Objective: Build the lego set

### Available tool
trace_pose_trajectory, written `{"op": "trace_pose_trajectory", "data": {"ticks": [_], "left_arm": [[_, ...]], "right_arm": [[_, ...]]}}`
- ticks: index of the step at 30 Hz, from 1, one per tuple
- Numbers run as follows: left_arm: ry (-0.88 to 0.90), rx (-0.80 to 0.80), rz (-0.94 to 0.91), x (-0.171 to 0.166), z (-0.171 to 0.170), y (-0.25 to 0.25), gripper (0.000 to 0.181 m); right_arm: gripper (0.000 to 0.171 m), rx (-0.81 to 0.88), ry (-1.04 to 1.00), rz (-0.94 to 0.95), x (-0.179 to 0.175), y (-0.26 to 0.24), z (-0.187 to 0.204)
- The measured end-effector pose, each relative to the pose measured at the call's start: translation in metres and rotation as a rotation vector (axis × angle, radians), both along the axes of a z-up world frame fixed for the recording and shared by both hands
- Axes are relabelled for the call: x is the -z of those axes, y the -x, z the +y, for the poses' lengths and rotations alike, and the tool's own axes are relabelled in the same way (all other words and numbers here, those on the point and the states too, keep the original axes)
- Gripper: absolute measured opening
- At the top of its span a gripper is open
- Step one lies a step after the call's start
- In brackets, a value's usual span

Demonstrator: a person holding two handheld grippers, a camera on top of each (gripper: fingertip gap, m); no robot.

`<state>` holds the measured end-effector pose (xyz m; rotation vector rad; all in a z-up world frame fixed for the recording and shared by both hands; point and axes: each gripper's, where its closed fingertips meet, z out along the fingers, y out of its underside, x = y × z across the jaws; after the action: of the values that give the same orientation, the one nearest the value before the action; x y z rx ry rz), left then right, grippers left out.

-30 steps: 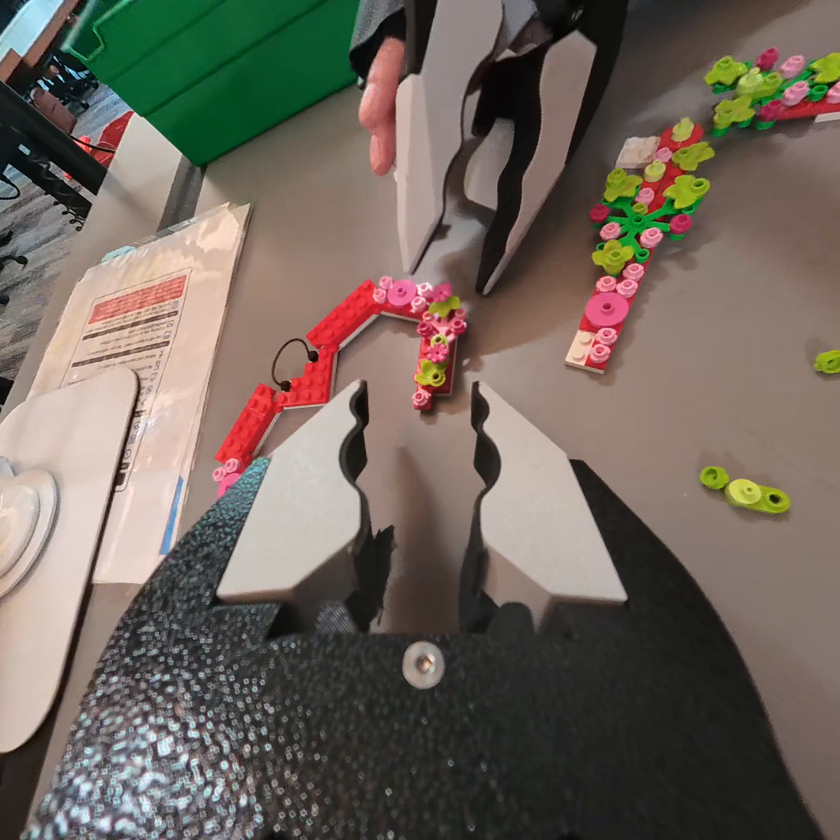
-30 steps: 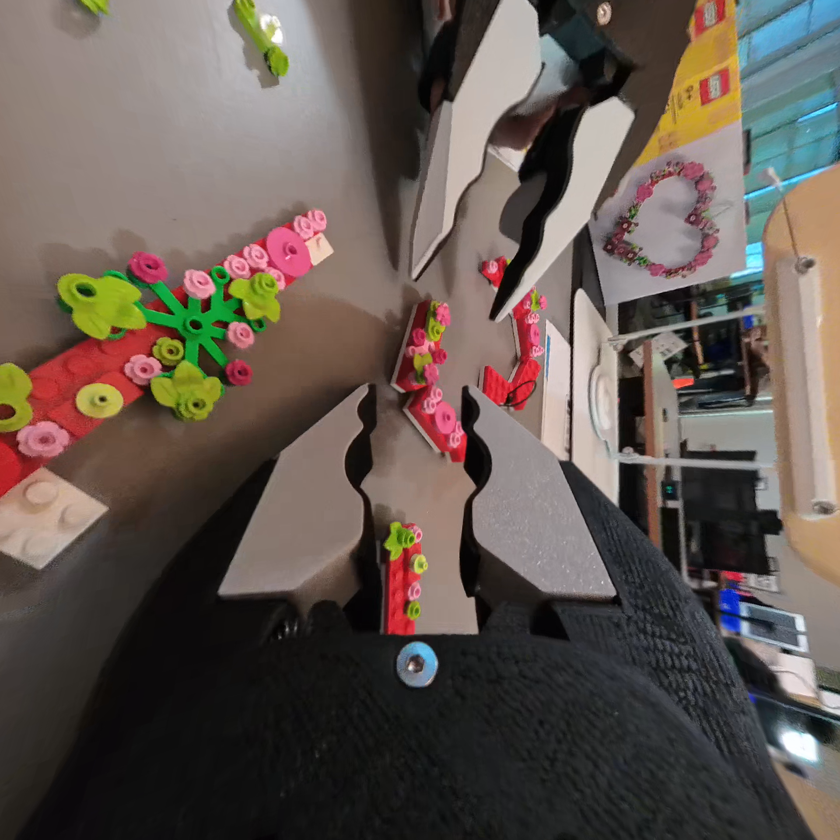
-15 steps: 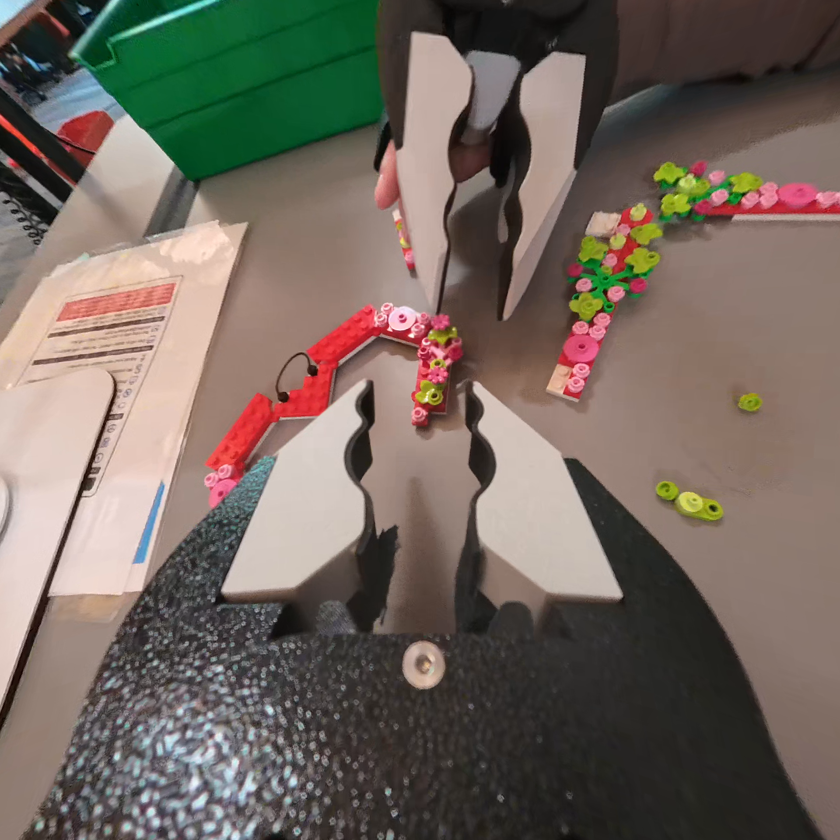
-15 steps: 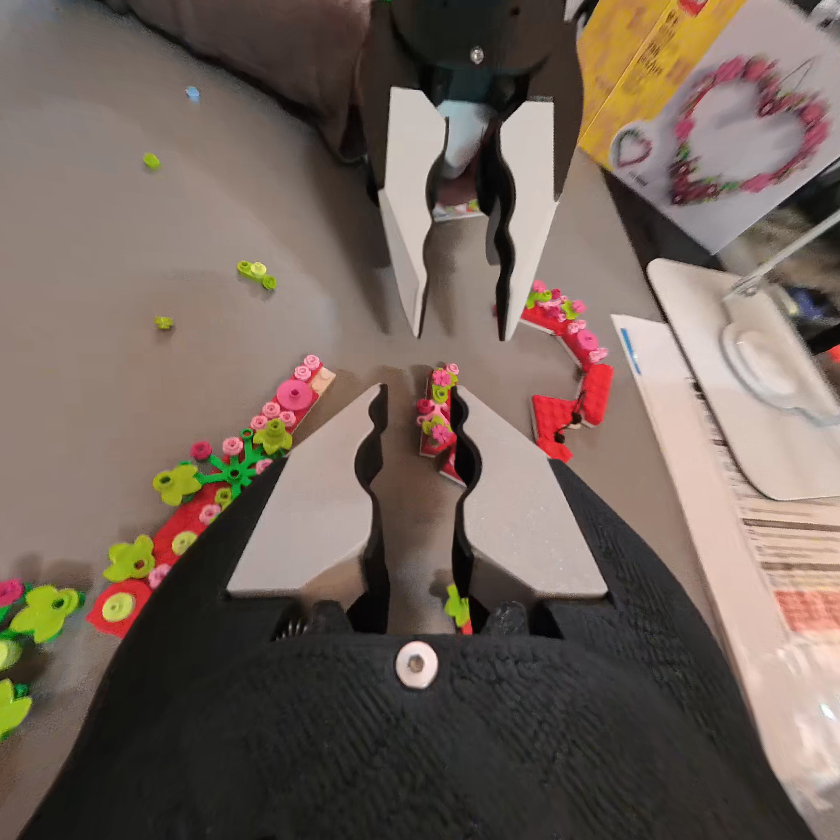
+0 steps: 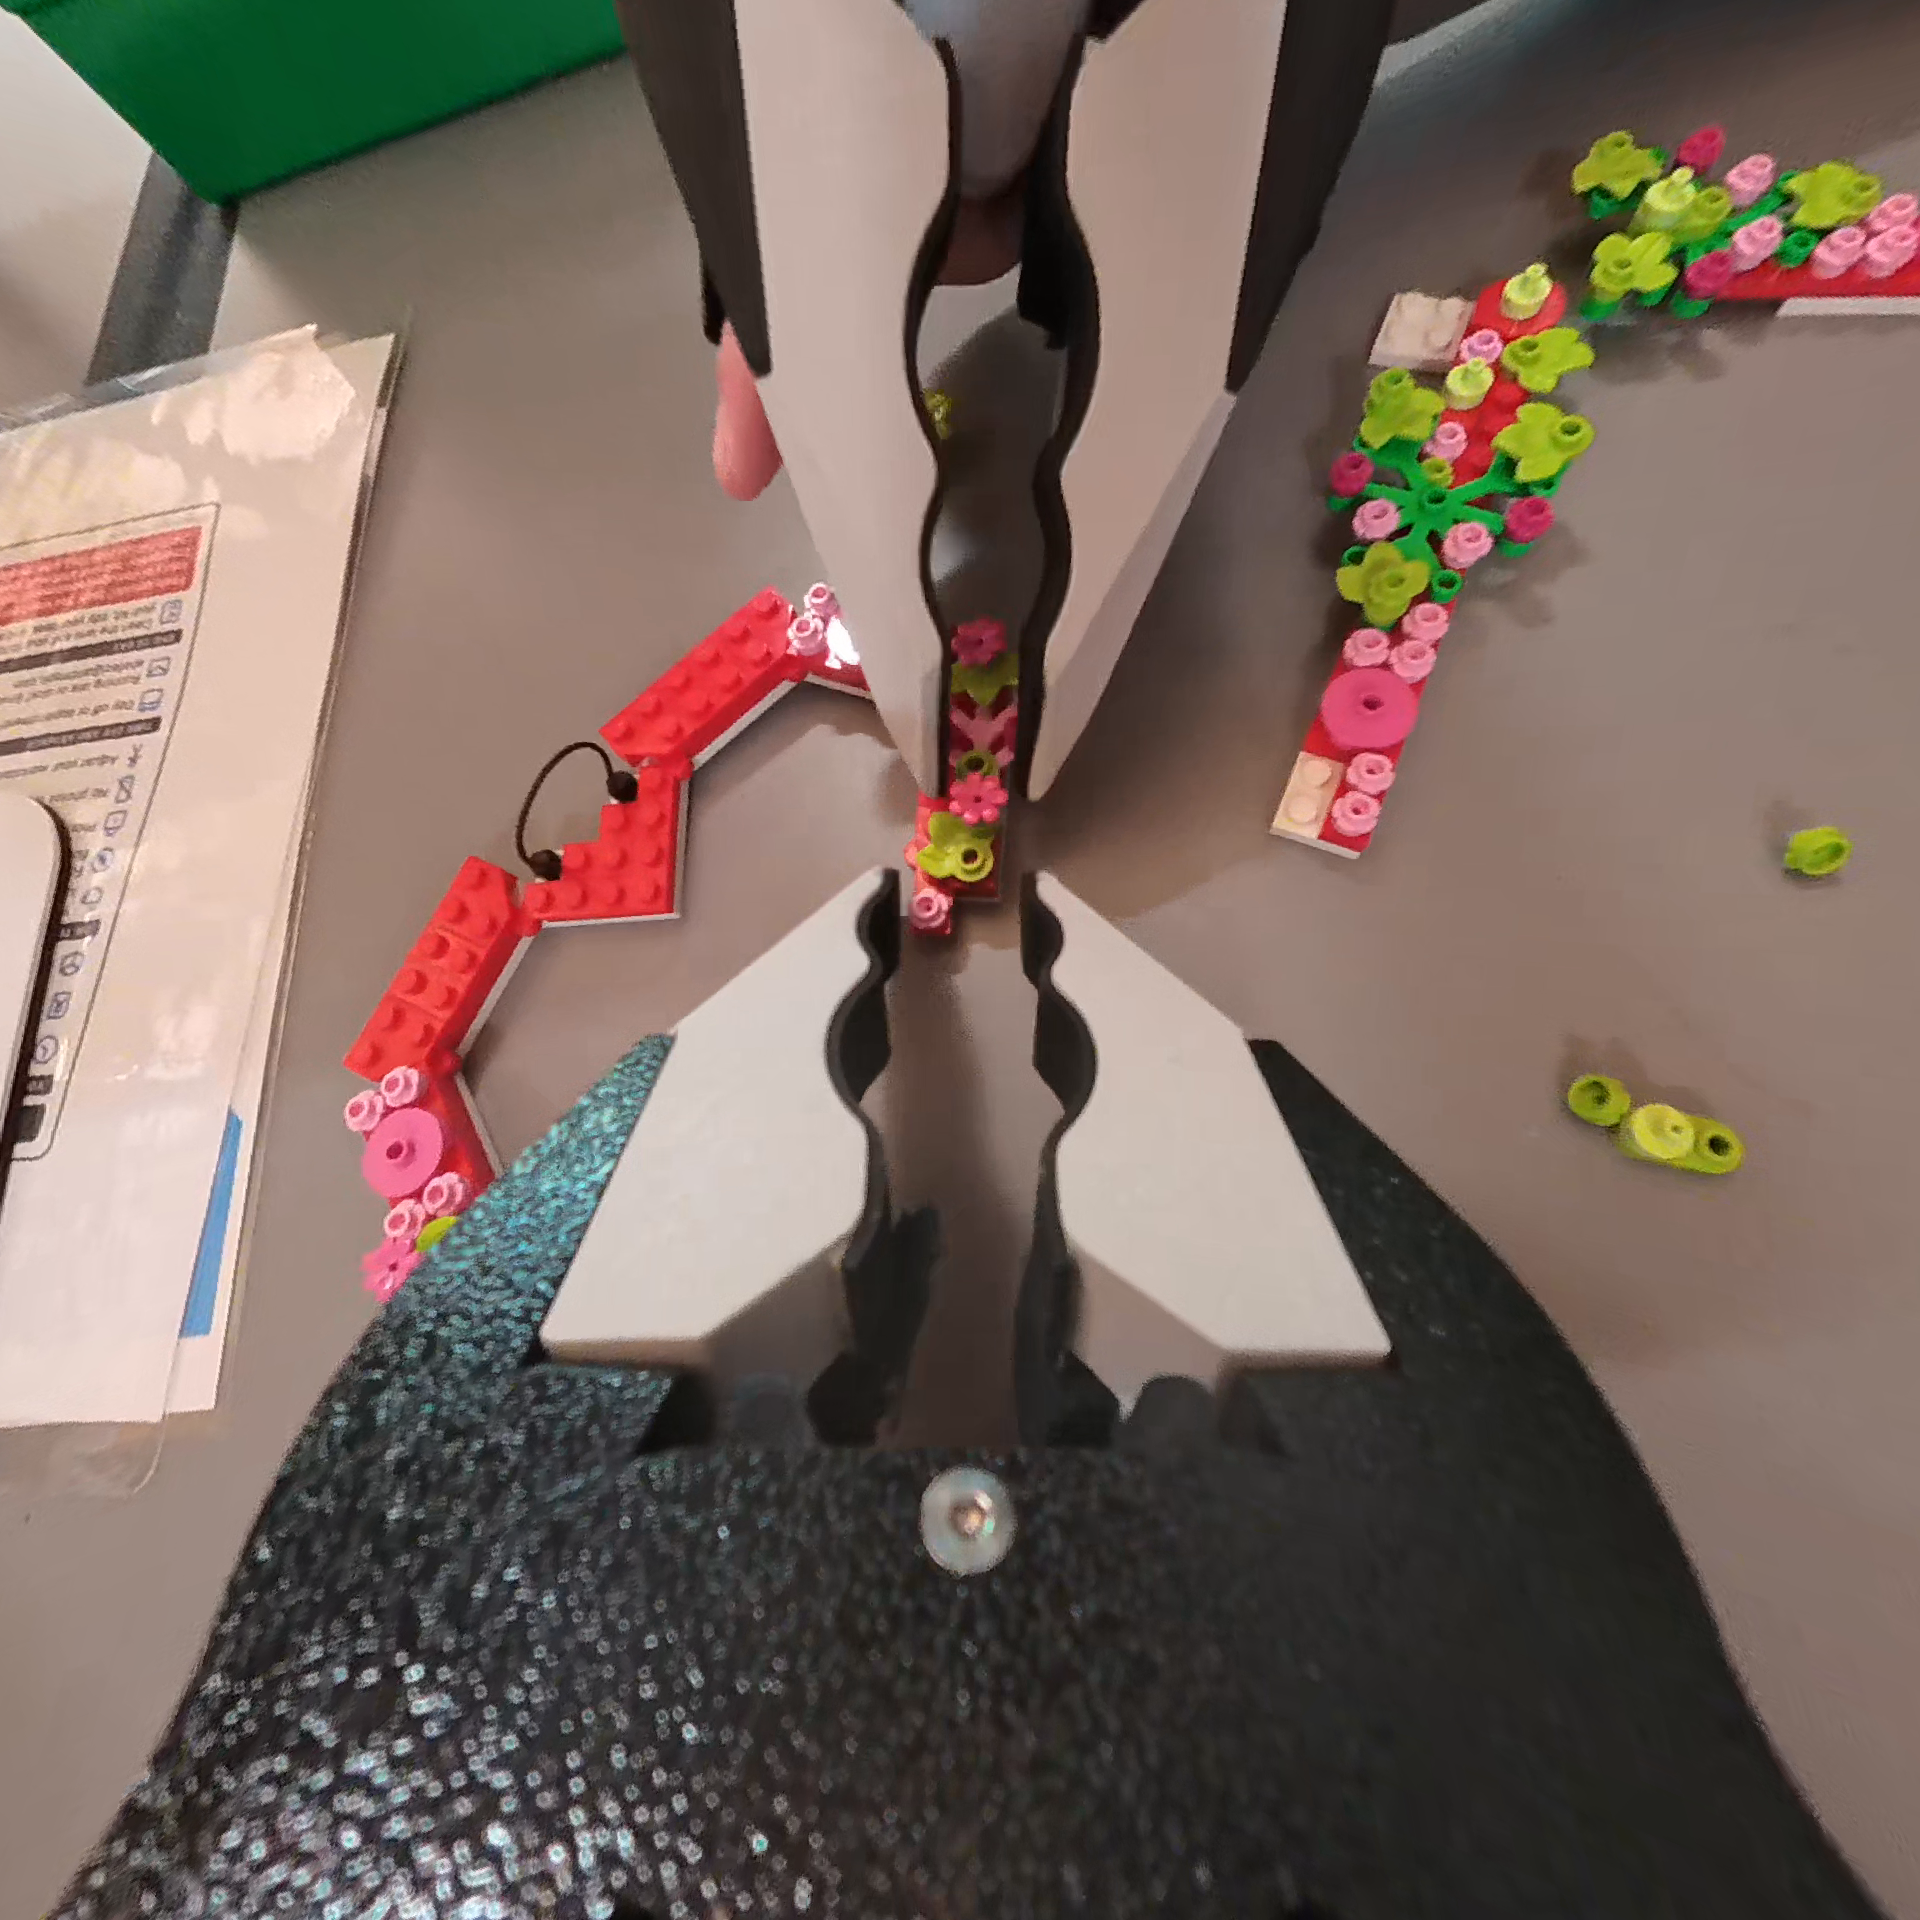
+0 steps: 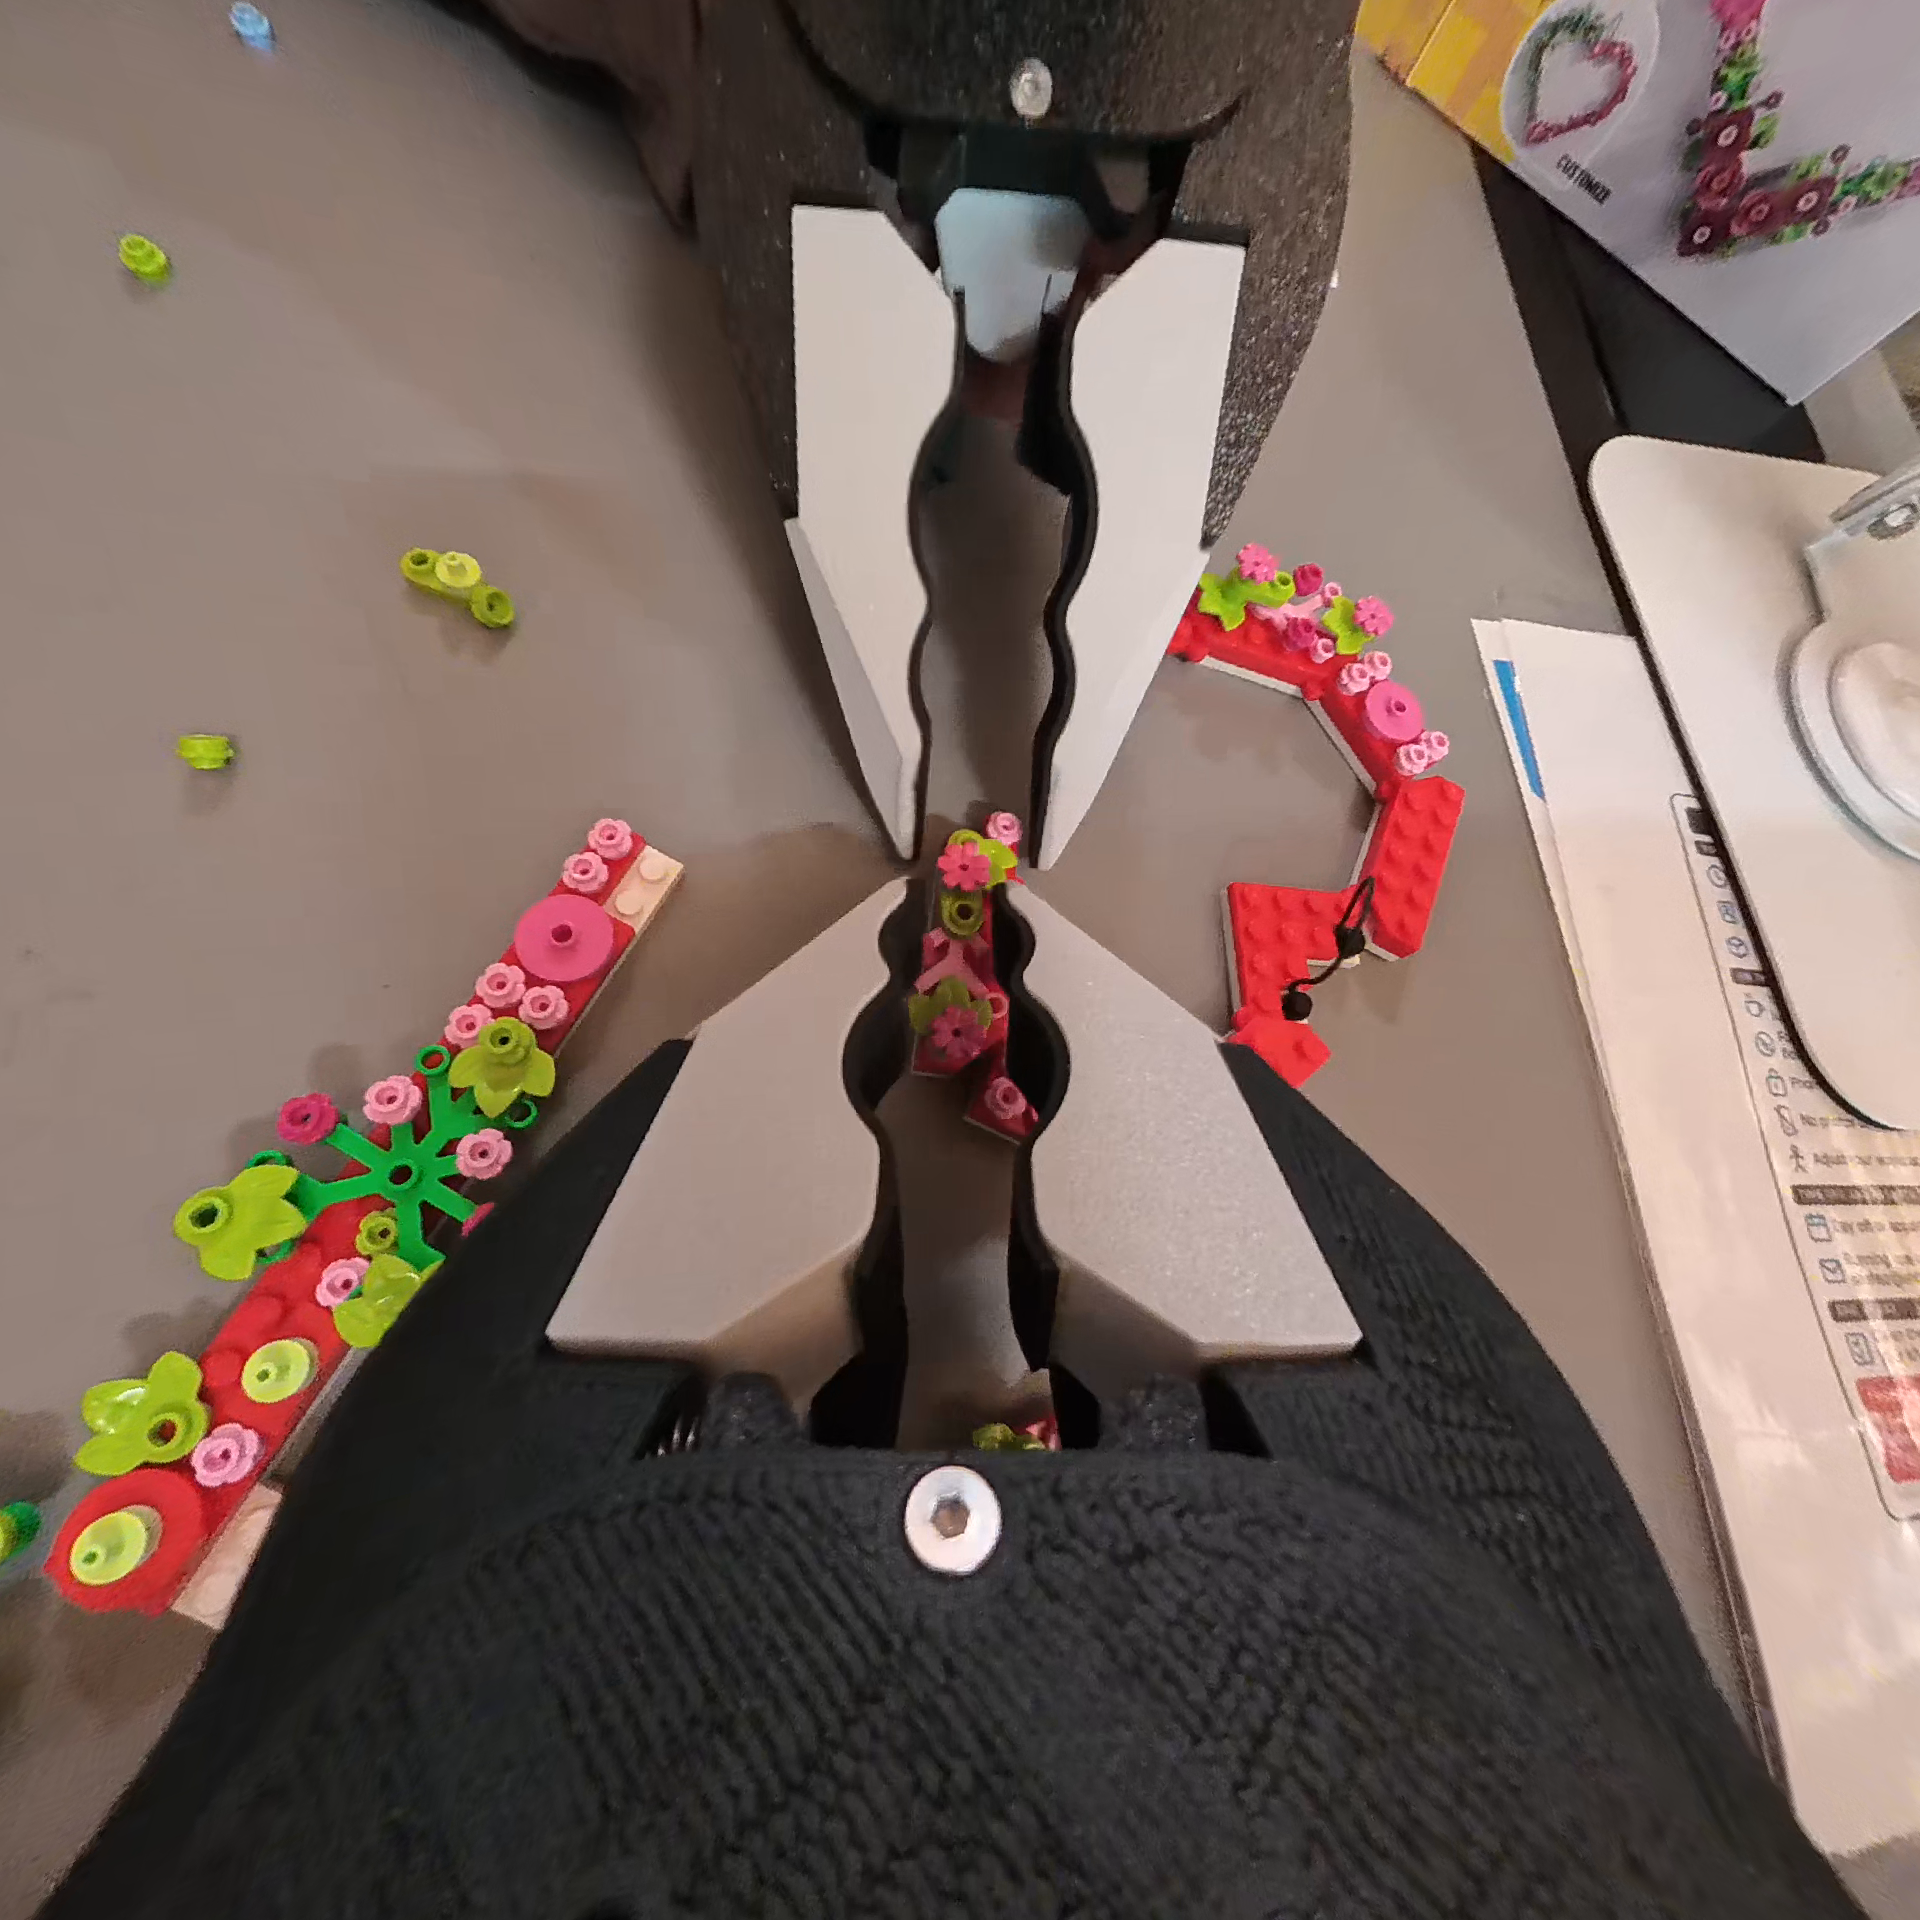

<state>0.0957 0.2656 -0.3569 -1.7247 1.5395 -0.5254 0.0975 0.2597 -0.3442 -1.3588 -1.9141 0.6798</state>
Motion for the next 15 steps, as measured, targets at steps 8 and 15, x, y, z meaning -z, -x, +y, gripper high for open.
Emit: {"op": "trace_pose_trajectory", "data": {"ticks": [8,15], "left_arm": [[-0.021,0.003,0.014,0.0011,0.0017,-0.0007,0.015],[-0.010,-0.024,0.017,0.0016,0.0025,-0.0003,0.015]], "right_arm": [[0.006,0.004,0.006,-0.004,0.0024,-0.0005,0.0012],[0.006,0.032,-0.001,-0.003,0.0020,0.0001,0.0031]]}}
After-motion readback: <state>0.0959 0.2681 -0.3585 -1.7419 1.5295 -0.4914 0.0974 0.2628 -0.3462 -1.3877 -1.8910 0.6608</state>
